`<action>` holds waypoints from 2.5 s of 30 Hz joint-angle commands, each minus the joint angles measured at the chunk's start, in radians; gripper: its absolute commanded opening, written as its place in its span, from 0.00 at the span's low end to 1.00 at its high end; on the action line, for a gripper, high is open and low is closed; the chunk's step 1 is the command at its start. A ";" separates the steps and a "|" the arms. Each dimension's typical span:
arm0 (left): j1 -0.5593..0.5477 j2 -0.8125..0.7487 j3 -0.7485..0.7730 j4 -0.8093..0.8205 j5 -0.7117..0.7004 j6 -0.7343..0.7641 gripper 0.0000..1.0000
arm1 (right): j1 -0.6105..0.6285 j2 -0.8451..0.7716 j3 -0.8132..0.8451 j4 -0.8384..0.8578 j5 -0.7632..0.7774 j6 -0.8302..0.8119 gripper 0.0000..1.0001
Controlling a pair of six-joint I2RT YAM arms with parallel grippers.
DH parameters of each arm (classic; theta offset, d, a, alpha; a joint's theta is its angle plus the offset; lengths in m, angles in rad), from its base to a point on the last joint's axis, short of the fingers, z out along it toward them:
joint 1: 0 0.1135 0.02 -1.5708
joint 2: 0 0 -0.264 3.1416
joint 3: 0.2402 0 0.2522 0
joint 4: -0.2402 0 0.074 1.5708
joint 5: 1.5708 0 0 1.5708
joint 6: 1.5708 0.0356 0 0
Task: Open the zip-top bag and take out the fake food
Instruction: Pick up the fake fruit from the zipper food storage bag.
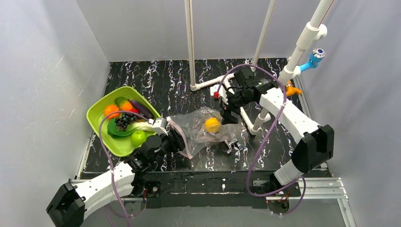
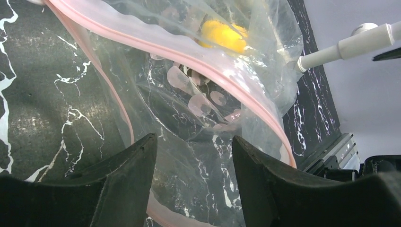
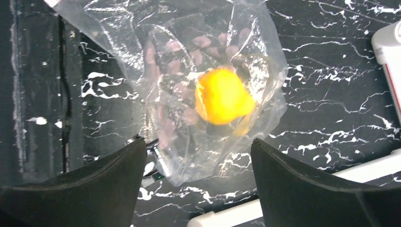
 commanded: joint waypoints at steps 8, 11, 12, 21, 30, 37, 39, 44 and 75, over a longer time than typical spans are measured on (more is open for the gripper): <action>0.029 0.099 0.008 0.152 0.033 0.071 0.52 | 0.005 0.217 0.039 0.117 0.125 -0.148 0.88; 0.040 0.109 0.012 0.156 0.050 0.078 0.50 | 0.004 0.240 0.019 0.114 0.170 -0.174 0.88; 0.044 0.110 0.011 0.156 0.053 0.077 0.50 | 0.003 0.245 0.014 0.108 0.174 -0.185 0.88; 0.067 0.155 0.012 0.187 0.097 0.082 0.47 | 0.022 0.334 0.002 0.093 0.188 -0.257 0.80; 0.079 0.253 0.015 0.262 0.127 0.077 0.47 | 0.038 0.361 -0.046 0.062 0.190 -0.292 0.63; 0.093 0.375 0.042 0.355 0.190 0.074 0.49 | 0.085 0.367 -0.067 0.042 0.157 -0.302 0.37; 0.101 0.404 0.058 0.369 0.209 0.075 0.52 | 0.101 0.368 -0.063 0.035 0.151 -0.301 0.30; 0.115 0.464 0.078 0.419 0.236 0.049 0.65 | 0.114 0.367 -0.043 0.021 0.097 -0.282 0.16; 0.126 0.490 0.184 0.266 0.215 -0.174 0.63 | 0.128 0.337 -0.088 0.100 0.032 -0.208 0.01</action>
